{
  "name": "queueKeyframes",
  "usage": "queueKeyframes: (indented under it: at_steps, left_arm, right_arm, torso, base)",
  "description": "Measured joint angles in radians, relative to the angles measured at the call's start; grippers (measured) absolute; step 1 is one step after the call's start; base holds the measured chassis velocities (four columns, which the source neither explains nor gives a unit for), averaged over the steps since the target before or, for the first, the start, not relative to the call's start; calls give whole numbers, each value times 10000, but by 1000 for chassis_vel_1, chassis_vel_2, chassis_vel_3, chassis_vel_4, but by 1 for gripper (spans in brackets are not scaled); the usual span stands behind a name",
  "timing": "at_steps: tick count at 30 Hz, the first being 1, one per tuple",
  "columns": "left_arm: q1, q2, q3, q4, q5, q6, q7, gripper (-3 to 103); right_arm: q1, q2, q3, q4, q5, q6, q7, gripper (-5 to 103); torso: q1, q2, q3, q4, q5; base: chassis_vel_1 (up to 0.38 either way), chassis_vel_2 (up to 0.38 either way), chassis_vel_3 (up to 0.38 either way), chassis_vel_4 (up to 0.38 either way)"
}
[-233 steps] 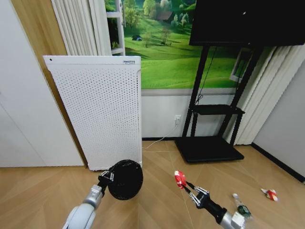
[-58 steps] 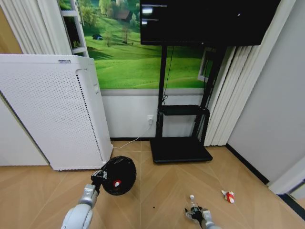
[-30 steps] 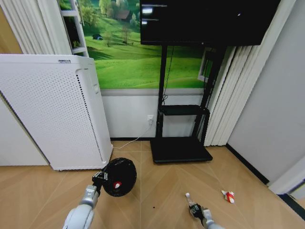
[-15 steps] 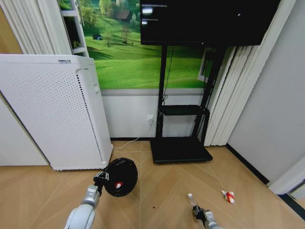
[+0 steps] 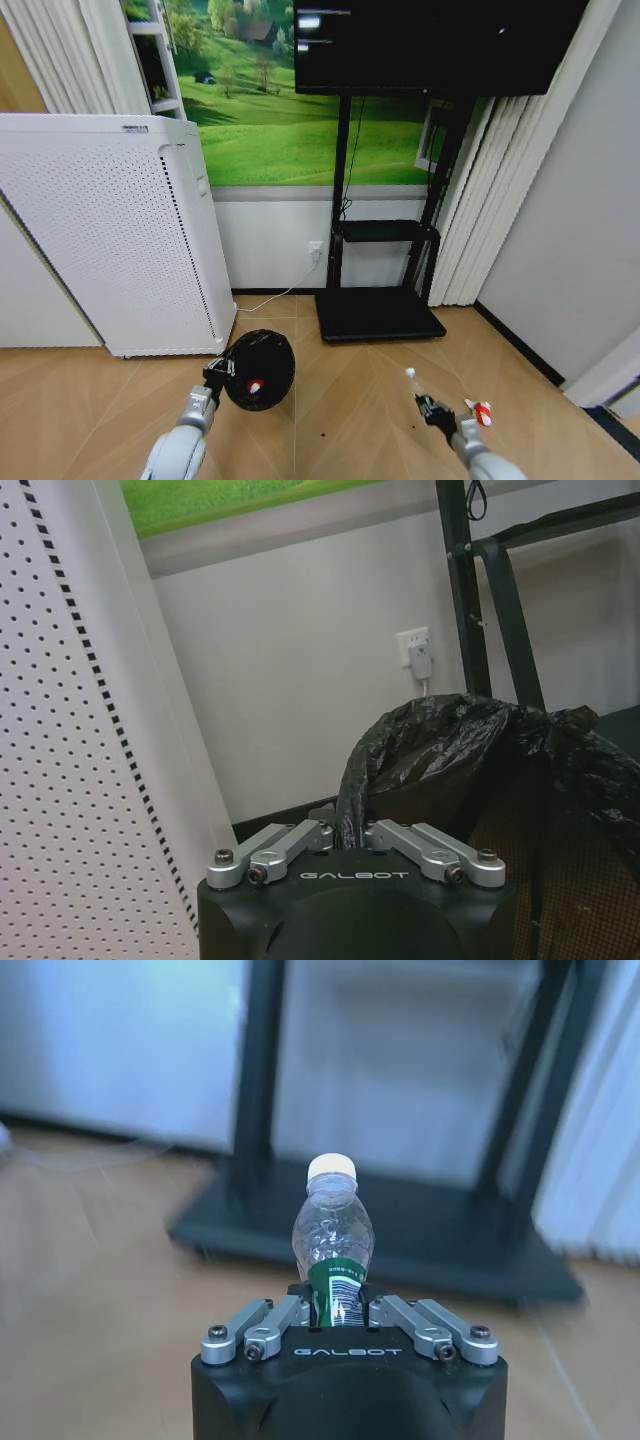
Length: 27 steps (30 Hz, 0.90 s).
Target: Pick up the trash bin and place the garbage on the floor into it.
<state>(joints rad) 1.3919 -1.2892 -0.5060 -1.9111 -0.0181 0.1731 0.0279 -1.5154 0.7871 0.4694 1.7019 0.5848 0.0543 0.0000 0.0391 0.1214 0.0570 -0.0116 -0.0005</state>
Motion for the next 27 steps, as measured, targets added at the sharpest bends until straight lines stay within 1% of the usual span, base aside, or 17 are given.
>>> queueKeyframes:
  at_steps: [1, 2, 3, 5, 6, 8, 10, 13, 15, 17, 18, 20, 21, 23, 24, 26, 27]
  left_arm:
    - [-23, -8, 49, -14, 3, 13, 0, 6]
    - [-23, -8, 49, -14, 3, 13, 0, 6]
    - [-32, -12, 80, -33, 6, 16, -1, 6]
    - [-52, -67, 143, -105, 27, 27, -2, 6]
    - [-52, -67, 143, -105, 27, 27, -2, 6]
    - [-69, -252, 168, -152, 92, 49, 0, 6]
    - [-82, -411, 227, -178, 132, 58, 0, 6]
    - [-147, -548, 365, -175, 172, 61, 3, 6]
    - [-193, -586, 432, -163, 190, 63, 4, 6]
    - [-354, -703, 701, -79, 216, 82, 4, 6]
    - [-354, -703, 701, -79, 216, 82, 4, 6]
    - [-531, -854, 1041, 18, 226, 140, 21, 6]
    - [-531, -854, 1041, 18, 226, 140, 21, 6]
    - [-700, -952, 1367, 168, 231, 158, 23, 6]
    - [-700, -952, 1367, 168, 231, 158, 23, 6]
    - [-945, -983, 1660, 424, 263, 160, 26, 6]
    - [-945, -983, 1660, 424, 263, 160, 26, 6]
  right_arm:
    - [-427, -60, 426, 578, -26, 337, -439, 20]
    - [-427, -60, 426, 578, -26, 337, -439, 20]
    - [-688, -70, 646, 883, -59, 593, -815, 20]
    - [-1385, -58, 1209, 1573, -126, 1392, -2148, 20]
    - [-1385, -58, 1209, 1573, -126, 1392, -2148, 20]
    - [-1830, 54, 1494, 2002, -186, 2043, -3502, 20]
    - [-1951, 178, 1474, 2303, -366, 2428, -4206, 20]
    - [-1816, 273, 1117, 2588, -483, 2595, -4354, 20]
    - [-1652, 304, 885, 2679, -503, 2620, -4341, 20]
    - [-1068, 339, 260, 2744, -552, 2622, -4185, 20]
    - [-1068, 339, 260, 2744, -552, 2622, -4185, 20]
    - [-296, 347, -511, 2541, -592, 2556, -4020, 20]
    - [-296, 347, -511, 2541, -592, 2556, -4020, 20]
    - [362, 439, -1176, 2106, -661, 2543, -3956, 20]
    - [362, 439, -1176, 2106, -661, 2543, -3956, 20]
    - [981, 631, -1835, 1601, -726, 2547, -3914, 20]
    - [981, 631, -1835, 1601, -726, 2547, -3914, 20]
  torso:
    - [0, 0, 0, 0, 2]
    - [0, 0, 0, 0, 2]
    - [0, 0, 0, -2, 5]
    - [0, 0, 0, -3, 4]
    - [0, 0, 0, -3, 4]
    - [0, 0, -1, -4, 4]
    - [0, 1, 0, -4, 5]
    - [0, 0, 0, -3, 5]
    - [0, 0, -1, 0, 6]
    - [0, 0, 0, 0, 5]
    - [0, 0, 0, 0, 5]
    - [0, 0, 0, -2, 5]
    - [0, 0, 0, -2, 5]
    - [0, 0, 0, 0, 4]
    - [0, 0, 0, 0, 4]
    - [0, 0, 1, -2, 6]
    - [0, 0, 1, -2, 6]
  base:
    - [0, 0, 0, 0]
    - [0, 0, 0, 0]
    - [0, 0, 0, 0]
    - [0, 0, 0, 0]
    - [0, 0, 0, 0]
    - [0, 0, 0, 0]
    - [0, 0, 0, 0]
    - [0, 0, 0, 0]
    - [0, 0, 0, 0]
    - [0, 0, 0, 0]
    - [0, 0, 0, 0]
    - [0, 0, 0, 0]
    - [0, 0, 0, 0]
    - [0, 0, 0, 0]
    - [0, 0, 0, 0]
    - [0, 0, 0, 0]
    - [0, 0, 0, 0]
